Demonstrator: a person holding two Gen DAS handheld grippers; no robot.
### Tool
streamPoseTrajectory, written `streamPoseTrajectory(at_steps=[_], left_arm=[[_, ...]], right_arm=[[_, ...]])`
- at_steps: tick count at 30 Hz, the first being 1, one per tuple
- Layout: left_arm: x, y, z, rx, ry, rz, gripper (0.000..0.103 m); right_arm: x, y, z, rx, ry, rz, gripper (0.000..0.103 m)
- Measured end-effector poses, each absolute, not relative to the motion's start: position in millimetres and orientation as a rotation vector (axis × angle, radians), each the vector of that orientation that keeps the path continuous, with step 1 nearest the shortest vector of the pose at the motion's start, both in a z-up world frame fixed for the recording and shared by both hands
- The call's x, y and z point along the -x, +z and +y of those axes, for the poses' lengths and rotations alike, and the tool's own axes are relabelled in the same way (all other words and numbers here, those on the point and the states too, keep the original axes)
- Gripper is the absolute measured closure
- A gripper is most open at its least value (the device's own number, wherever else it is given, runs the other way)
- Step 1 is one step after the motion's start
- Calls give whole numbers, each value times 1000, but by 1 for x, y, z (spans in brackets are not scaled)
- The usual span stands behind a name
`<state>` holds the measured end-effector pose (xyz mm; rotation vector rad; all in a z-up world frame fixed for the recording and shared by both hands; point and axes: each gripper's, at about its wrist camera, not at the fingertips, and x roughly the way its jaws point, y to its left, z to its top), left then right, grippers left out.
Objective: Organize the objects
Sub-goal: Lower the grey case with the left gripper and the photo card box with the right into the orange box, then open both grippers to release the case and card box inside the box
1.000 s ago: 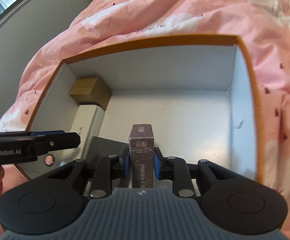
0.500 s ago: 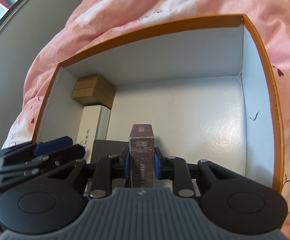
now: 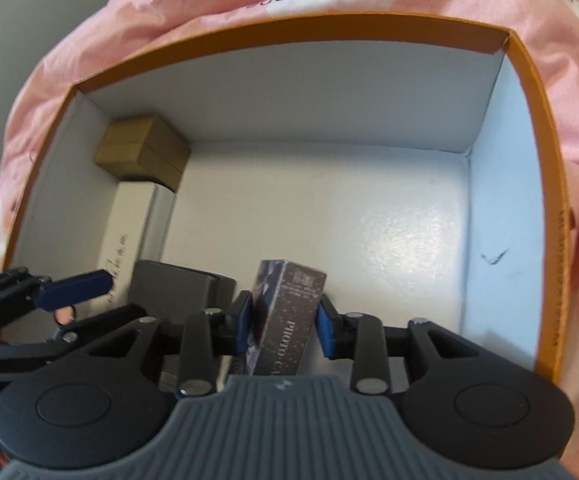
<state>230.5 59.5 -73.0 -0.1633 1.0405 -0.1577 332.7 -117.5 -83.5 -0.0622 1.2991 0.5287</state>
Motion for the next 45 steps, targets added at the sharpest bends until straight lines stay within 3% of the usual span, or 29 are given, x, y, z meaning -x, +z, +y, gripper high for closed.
streamPoseTrajectory(at_steps=[8,15,17,23,27,45], left_arm=[[-226,-71,62,223,-189,1017,39],[-223,-71,59,222,-180,1037,40],[-222,-70,60,238,-182,1035,40],[-216,-67,60,226,-157,1025,57],[-213,-67,62,238,-154,1025,64],[-180,-42,45,290,-145,931,65]], right_arm=[[-330,-82,-123,142,512,1316,58],[-325,-83,-121,175,520,1349,57],[-325,-86,-122,170,515,1366,63],[-322,-87,-120,136,557,1388,77],[-319,-87,-117,118,549,1394,78],[-310,-90,-119,91,538,1392,77]])
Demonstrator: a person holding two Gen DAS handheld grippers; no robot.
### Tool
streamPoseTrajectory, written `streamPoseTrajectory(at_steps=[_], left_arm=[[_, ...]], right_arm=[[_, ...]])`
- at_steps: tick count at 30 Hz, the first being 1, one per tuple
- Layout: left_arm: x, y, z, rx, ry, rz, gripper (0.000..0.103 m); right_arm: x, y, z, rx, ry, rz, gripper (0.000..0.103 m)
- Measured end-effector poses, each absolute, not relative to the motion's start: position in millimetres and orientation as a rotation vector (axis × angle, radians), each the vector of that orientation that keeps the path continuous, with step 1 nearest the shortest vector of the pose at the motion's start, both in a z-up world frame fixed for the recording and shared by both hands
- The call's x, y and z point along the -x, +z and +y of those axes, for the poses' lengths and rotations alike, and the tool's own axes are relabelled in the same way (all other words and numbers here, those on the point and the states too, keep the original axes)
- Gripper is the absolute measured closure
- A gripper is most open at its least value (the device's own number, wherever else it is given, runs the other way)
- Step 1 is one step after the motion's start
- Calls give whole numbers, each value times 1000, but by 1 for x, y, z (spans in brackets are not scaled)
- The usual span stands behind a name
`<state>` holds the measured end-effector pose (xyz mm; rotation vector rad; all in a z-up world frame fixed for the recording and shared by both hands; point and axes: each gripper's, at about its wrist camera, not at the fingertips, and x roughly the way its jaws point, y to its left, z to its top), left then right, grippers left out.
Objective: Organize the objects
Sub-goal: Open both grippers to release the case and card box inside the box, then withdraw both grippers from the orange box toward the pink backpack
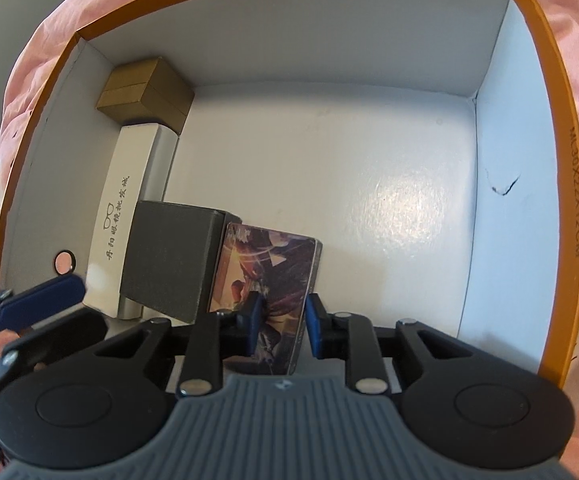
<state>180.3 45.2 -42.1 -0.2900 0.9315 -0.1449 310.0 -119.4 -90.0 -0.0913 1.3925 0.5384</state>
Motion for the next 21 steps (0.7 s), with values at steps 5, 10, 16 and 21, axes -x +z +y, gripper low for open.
streamPoseTrajectory(at_steps=[5,10,16,21], left_arm=[[-163,-26,43,290,-141,895,65],[-145,-10,36,284,-163,861,66],[-120,-7,28,285,-190,866,68],[-105,-18,29,311,-196,909,69]], right_arm=[[-288,-63,-123,149,547,1238,69],[-253,-23,-130,167,586,1035,57],[-206,5,-145,187,599,870,51],[-172,8,-160,169,573,817,51]])
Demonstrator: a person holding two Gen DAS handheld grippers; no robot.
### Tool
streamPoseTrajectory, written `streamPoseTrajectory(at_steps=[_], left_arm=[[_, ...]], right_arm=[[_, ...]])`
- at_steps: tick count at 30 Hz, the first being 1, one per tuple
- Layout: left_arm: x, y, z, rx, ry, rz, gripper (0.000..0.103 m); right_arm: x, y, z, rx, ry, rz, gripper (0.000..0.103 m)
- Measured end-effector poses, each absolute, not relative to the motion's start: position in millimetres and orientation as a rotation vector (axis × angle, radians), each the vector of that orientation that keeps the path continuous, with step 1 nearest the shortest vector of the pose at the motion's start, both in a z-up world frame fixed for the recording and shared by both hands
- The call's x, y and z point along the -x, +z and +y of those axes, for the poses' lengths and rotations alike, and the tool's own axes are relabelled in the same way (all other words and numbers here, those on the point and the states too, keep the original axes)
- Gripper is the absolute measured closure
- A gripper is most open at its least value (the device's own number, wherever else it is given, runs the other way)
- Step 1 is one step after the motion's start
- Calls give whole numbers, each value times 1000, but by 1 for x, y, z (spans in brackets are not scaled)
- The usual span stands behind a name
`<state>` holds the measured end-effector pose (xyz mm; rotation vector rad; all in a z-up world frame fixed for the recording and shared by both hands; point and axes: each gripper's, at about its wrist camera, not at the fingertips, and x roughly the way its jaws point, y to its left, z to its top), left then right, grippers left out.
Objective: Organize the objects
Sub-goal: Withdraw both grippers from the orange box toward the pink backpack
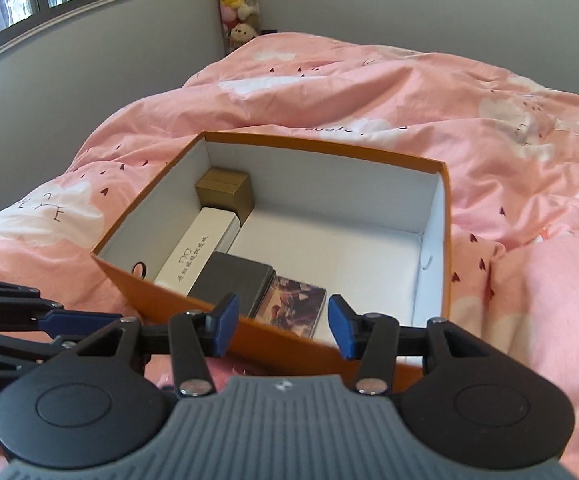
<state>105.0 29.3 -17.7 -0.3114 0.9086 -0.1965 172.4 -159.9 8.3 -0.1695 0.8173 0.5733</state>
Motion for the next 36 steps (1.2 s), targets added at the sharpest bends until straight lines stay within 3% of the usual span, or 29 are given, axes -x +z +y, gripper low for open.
streamPoseTrajectory(at_steps=[8,20,26,29,36], left_arm=[[-88,-39,52,455,-177,966,73],[-71,-70,43,454,-212,1113,73],[-64,-72,33,399,-261,1199,62],[-62,-77,27,355,-302,1243,49],[-66,-88,16,313,-317,1265,50]], right_arm=[[-142,-11,-171,110,557,894,71],[-116,-53,-167,120,574,1059,77],[-113,-65,-165,155,577,1133,86],[-110,-73,-165,199,566,1185,85],[-92,-88,-147,370,650,1227,84]])
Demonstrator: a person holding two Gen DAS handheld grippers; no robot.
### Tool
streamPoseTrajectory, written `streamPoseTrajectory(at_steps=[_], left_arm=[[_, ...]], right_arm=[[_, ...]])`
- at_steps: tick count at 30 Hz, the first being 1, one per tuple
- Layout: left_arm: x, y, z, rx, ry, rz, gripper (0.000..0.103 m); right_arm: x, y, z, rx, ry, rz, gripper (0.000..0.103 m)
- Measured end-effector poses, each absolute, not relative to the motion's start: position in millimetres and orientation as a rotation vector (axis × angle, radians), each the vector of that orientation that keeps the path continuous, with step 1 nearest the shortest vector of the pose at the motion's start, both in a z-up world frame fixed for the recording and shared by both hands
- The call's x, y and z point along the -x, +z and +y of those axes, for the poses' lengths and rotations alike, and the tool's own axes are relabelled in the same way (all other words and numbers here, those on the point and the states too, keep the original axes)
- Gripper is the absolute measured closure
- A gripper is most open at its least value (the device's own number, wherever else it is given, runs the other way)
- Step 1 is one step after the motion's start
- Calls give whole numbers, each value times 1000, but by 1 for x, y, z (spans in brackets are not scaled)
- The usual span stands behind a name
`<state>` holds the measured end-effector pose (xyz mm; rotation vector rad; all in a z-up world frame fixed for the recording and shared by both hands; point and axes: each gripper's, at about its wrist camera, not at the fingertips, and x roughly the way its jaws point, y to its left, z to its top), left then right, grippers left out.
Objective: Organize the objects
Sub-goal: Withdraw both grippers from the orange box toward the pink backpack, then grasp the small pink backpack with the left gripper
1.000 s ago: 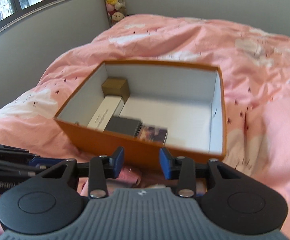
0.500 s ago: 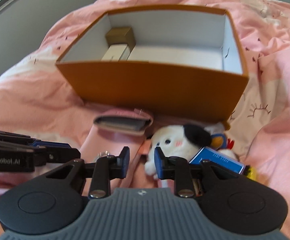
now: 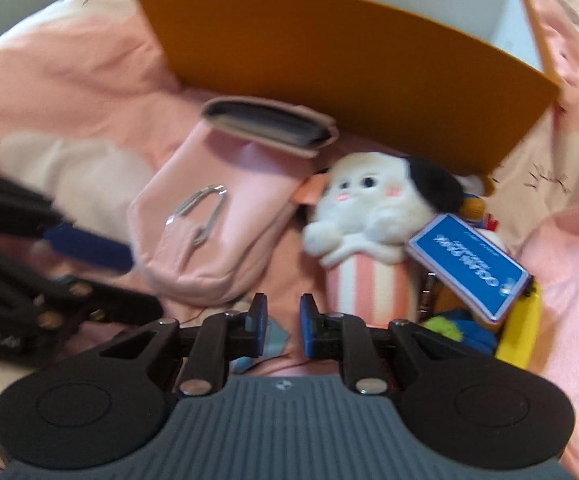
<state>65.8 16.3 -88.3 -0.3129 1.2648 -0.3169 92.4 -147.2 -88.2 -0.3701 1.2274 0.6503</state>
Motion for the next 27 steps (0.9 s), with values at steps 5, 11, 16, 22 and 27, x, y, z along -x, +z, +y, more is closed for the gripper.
streamPoseTrajectory(at_steps=[5,11,16,22,27], left_arm=[[-65,-77,19,307,-308,1171,52],[-77,-62,20,304,-300,1053,56],[-81,-60,19,295,-293,1036,56],[-78,-53,23,277,-293,997,55],[-79,-55,23,223,-293,981,46]], right_arm=[[-91,-79,-149,345,664,1167,84],[-87,-73,-146,353,706,1114,71],[-96,-66,-144,350,692,1040,71],[-113,-59,-146,287,682,991,87],[-119,-56,-142,286,663,950,88]])
